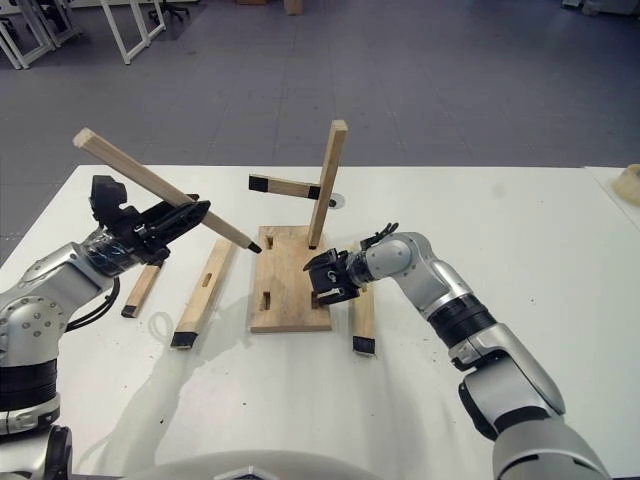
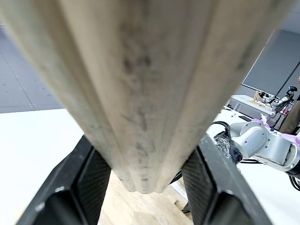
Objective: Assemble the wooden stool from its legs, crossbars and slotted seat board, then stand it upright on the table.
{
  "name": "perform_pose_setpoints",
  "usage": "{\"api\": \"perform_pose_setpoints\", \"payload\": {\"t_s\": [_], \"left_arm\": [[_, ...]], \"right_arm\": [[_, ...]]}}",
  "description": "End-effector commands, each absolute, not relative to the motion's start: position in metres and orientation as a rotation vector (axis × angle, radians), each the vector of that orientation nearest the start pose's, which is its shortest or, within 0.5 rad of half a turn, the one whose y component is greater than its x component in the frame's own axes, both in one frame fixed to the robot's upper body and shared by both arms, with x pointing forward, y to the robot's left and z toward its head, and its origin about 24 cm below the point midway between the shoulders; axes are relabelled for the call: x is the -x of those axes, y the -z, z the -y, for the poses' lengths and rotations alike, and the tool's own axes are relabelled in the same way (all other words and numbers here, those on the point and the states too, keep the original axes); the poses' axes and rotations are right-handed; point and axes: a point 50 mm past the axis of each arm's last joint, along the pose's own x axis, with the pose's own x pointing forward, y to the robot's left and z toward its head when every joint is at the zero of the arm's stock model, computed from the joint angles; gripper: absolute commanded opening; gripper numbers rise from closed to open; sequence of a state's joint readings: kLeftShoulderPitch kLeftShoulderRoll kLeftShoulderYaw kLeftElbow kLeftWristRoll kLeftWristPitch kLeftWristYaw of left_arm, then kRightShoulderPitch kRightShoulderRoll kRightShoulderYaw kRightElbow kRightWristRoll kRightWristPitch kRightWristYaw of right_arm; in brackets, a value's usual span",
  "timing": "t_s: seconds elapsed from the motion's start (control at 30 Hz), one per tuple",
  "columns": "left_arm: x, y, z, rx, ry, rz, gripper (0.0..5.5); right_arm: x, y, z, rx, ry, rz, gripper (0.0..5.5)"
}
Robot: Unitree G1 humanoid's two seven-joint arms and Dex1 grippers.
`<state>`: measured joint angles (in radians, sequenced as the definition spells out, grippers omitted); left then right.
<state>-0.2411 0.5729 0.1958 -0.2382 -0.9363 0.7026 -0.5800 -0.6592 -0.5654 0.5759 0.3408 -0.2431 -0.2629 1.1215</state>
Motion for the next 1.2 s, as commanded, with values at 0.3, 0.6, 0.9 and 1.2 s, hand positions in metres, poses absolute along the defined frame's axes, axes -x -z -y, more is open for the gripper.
{"api": "perform_pose_setpoints", "payload": {"t_s": [0.3,0.6,0.9,1.2], "left_arm": [[-0.26,-0.126,-0.186,0.247,0.962,-0.191,2.04],[-0.278,-0.12,-0.174,0.151,1.134,-0.051,2.04],[-0.285,-0.091,-0.166,0.174,1.127,-0.114,2.04],[-0.289,-0.064,-0.168,0.093,1.126,-0.27,2.04]], "right_arm": [[-0.261,-0.084,0.147,1.598,-1.902,0.121,3.32],[-0.252,-0.086,0.186,1.75,-2.008,0.28,3.32],[-0.253,-0.087,0.177,1.739,-1.975,0.349,3.32],[-0.253,-0.088,0.173,1.712,-1.952,0.368,3.32]]}}
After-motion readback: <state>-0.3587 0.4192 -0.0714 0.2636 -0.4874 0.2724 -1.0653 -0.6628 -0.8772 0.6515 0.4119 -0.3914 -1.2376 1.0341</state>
